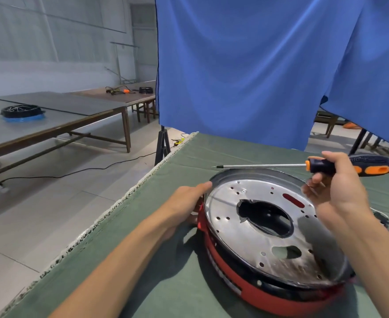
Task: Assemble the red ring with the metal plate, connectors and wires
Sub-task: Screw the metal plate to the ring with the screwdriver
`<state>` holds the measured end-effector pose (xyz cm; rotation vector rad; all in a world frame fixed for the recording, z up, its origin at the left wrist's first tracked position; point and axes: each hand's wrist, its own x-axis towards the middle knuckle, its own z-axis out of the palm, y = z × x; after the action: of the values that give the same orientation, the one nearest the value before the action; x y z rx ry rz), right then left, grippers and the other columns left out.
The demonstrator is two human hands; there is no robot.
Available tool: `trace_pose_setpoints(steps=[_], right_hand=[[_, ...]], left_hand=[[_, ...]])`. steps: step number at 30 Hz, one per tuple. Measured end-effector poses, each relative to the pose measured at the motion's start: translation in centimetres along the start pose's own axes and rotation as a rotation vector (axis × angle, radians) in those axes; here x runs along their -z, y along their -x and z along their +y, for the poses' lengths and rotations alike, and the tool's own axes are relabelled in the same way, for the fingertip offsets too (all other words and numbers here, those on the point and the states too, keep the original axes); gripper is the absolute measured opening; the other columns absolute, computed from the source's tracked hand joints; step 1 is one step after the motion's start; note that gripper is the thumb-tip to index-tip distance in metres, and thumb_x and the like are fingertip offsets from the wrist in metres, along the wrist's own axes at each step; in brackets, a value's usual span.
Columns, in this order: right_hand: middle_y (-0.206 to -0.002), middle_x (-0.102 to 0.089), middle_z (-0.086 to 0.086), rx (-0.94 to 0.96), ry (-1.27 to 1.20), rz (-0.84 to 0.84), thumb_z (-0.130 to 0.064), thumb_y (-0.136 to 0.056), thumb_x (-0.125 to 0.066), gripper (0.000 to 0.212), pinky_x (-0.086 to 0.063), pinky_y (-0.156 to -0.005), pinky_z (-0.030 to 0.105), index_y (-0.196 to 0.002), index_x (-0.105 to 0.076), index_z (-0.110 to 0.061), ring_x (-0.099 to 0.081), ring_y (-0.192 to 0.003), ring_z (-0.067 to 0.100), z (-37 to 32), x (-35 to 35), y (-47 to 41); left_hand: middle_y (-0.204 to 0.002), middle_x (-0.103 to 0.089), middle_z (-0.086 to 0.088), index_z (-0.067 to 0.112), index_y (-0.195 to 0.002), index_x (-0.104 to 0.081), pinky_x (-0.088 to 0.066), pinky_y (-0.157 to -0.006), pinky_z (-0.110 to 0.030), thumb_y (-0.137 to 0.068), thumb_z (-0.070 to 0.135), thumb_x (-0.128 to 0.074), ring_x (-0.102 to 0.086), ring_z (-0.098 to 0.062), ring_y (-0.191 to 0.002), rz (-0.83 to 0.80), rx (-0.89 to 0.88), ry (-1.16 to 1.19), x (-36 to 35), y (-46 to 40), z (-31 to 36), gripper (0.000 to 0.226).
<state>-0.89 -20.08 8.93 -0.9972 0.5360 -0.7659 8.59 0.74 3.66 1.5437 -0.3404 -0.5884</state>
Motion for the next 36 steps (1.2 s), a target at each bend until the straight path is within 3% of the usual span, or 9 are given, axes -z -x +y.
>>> trace_pose_setpoints(steps=[6,9,13,19,22,25,29,33,36], right_hand=[[-0.040,-0.050,-0.010,-0.013,-0.017,0.039,-0.032,-0.083,-0.061,0.021,-0.044,-0.061,0.020,-0.097,-0.059,-0.017,-0.039,-0.050,0.008,-0.3,0.6,-0.2],[-0.040,-0.049,-0.009,-0.010,-0.006,0.046,-0.033,-0.082,-0.061,0.018,-0.045,-0.058,0.021,-0.089,-0.059,-0.017,-0.039,-0.049,0.008,-0.6,0.8,-0.1],[-0.040,-0.048,-0.009,0.005,-0.007,0.047,-0.034,-0.082,-0.060,0.016,-0.044,-0.058,0.021,-0.083,-0.059,-0.017,-0.038,-0.050,0.008,-1.3,0.9,-0.1],[-0.039,-0.045,-0.010,0.032,-0.004,0.056,-0.034,-0.084,-0.057,0.020,-0.042,-0.061,0.024,-0.071,-0.061,-0.020,-0.037,-0.052,0.010,-2.7,1.3,0.0],[-0.039,-0.045,-0.009,0.032,-0.006,0.072,-0.035,-0.084,-0.058,0.020,-0.043,-0.061,0.024,-0.072,-0.060,-0.019,-0.038,-0.051,0.010,-3.0,1.6,0.0],[-0.039,-0.043,-0.008,0.025,0.001,0.083,-0.036,-0.083,-0.058,0.020,-0.042,-0.058,0.023,-0.071,-0.058,-0.020,-0.037,-0.046,0.009,-3.0,1.7,-0.1],[-0.041,-0.043,-0.007,0.039,-0.010,0.053,-0.033,-0.083,-0.057,0.025,-0.028,-0.039,0.017,-0.063,-0.054,-0.018,-0.026,-0.033,0.007,-3.0,1.9,-0.1],[-0.039,-0.040,-0.006,0.044,-0.033,0.013,-0.031,-0.084,-0.054,0.028,-0.019,-0.033,0.016,-0.060,-0.052,-0.016,-0.022,-0.029,0.007,-3.1,2.0,0.0],[-0.039,-0.039,-0.005,0.042,-0.033,-0.002,-0.030,-0.085,-0.053,0.027,-0.017,-0.031,0.015,-0.062,-0.050,-0.015,-0.020,-0.028,0.007,-2.9,1.9,-0.1]], left_hand=[[-0.089,-0.063,-0.007,0.005,-0.089,-0.072,-0.044,-0.045,-0.014,-0.093,0.017,-0.052,-0.052,-0.015,-0.075,0.138,-0.093,-0.086,0.6,-0.1,0.2,0.024],[-0.081,-0.063,0.001,0.020,-0.084,-0.068,-0.042,-0.044,-0.011,-0.087,0.020,-0.064,-0.056,0.000,-0.063,0.124,-0.168,-0.262,0.3,0.2,0.4,0.005],[-0.076,-0.050,-0.006,0.012,-0.074,-0.063,-0.035,-0.059,-0.024,-0.082,0.009,-0.063,-0.043,-0.014,-0.072,0.137,-0.212,-0.444,-0.6,-0.7,0.7,0.008],[-0.050,-0.054,-0.002,0.023,-0.078,-0.075,-0.030,-0.038,-0.014,-0.081,0.010,-0.062,-0.035,-0.007,-0.036,0.170,-0.249,-0.365,-2.0,-1.1,1.9,0.019],[-0.072,-0.064,-0.010,0.028,-0.067,-0.073,-0.051,-0.067,-0.033,-0.082,0.008,-0.059,-0.051,-0.014,-0.067,0.156,-0.287,-0.331,-2.6,-1.2,1.7,0.029],[-0.074,-0.064,-0.003,0.028,-0.066,-0.073,-0.053,-0.080,-0.039,-0.085,0.008,-0.059,-0.054,-0.013,-0.073,0.141,-0.319,-0.310,-2.6,-0.8,1.6,0.032],[-0.067,-0.067,0.008,0.043,-0.055,-0.071,-0.048,-0.058,-0.018,-0.089,0.008,-0.059,-0.058,-0.007,-0.062,0.144,-0.331,-0.279,-2.0,-0.2,1.4,0.051],[-0.060,-0.065,-0.001,0.022,-0.077,-0.073,-0.035,-0.039,-0.012,-0.087,0.008,-0.059,-0.045,-0.001,-0.038,0.182,-0.283,-0.315,-1.0,0.6,1.1,0.022],[-0.074,-0.072,-0.010,0.018,-0.081,-0.072,-0.051,-0.064,-0.031,-0.083,0.009,-0.058,-0.060,-0.017,-0.062,0.214,-0.273,-0.452,-0.3,0.9,0.6,0.017]])
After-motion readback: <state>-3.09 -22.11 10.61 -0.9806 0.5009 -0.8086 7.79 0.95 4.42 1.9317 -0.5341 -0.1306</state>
